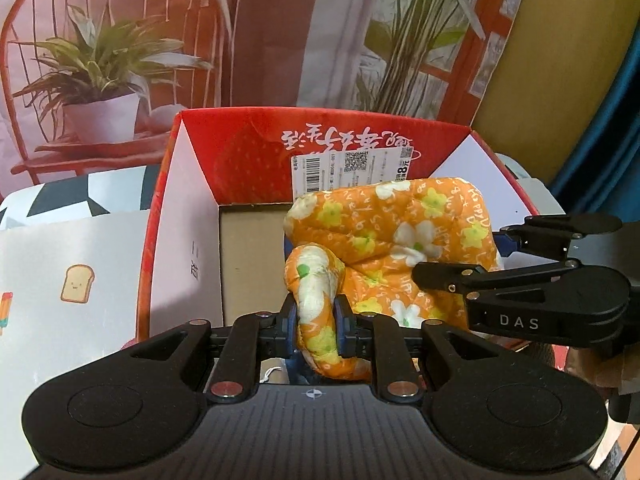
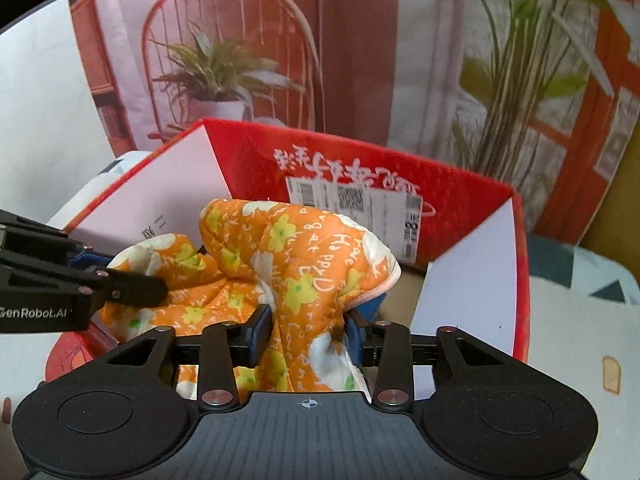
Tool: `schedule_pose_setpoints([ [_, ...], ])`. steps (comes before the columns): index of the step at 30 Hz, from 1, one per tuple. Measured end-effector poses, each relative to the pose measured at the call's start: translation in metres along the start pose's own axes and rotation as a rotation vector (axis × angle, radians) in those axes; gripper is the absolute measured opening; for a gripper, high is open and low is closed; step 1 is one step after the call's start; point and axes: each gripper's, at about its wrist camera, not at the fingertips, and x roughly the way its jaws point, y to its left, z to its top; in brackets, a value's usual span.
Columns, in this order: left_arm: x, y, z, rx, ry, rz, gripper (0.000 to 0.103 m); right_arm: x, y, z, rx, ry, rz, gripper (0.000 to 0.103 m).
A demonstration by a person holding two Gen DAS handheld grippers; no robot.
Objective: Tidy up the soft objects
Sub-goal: 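Drop the orange mitt into the box by opening the left tool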
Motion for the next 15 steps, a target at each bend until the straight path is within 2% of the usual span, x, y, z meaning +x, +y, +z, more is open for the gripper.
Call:
schedule_pose_setpoints([
  [2,-0.005,0.0,-0.002,0.005,-0.011,-0.001,0.032,0.0,-0.001,0.0,0.009,0.003,-0.015,0.047],
  [4,-0.01,-0.001,-0.005,0.011,-0.03,0.003,0.054,-0.001,-0.002,0.0,0.027,-0.002,-0.028,0.056],
  [9,-0.028,-0.006,-0.008,0.018,-0.092,0.004,0.071,-0.014,-0.006,-0.004,0.07,-0.039,-0.07,0.086],
  [11,-0.04,-0.01,-0.01,0.023,-0.14,0.002,0.075,-0.021,-0.006,-0.004,0.081,-0.062,-0.085,0.087],
  [13,-0.054,-0.015,-0.015,0.03,-0.186,0.006,0.086,-0.032,-0.005,-0.006,0.1,-0.1,-0.089,0.087],
  [15,-0.066,-0.02,-0.02,0.048,-0.221,0.007,0.091,-0.046,-0.004,-0.01,0.13,-0.149,-0.083,0.087],
])
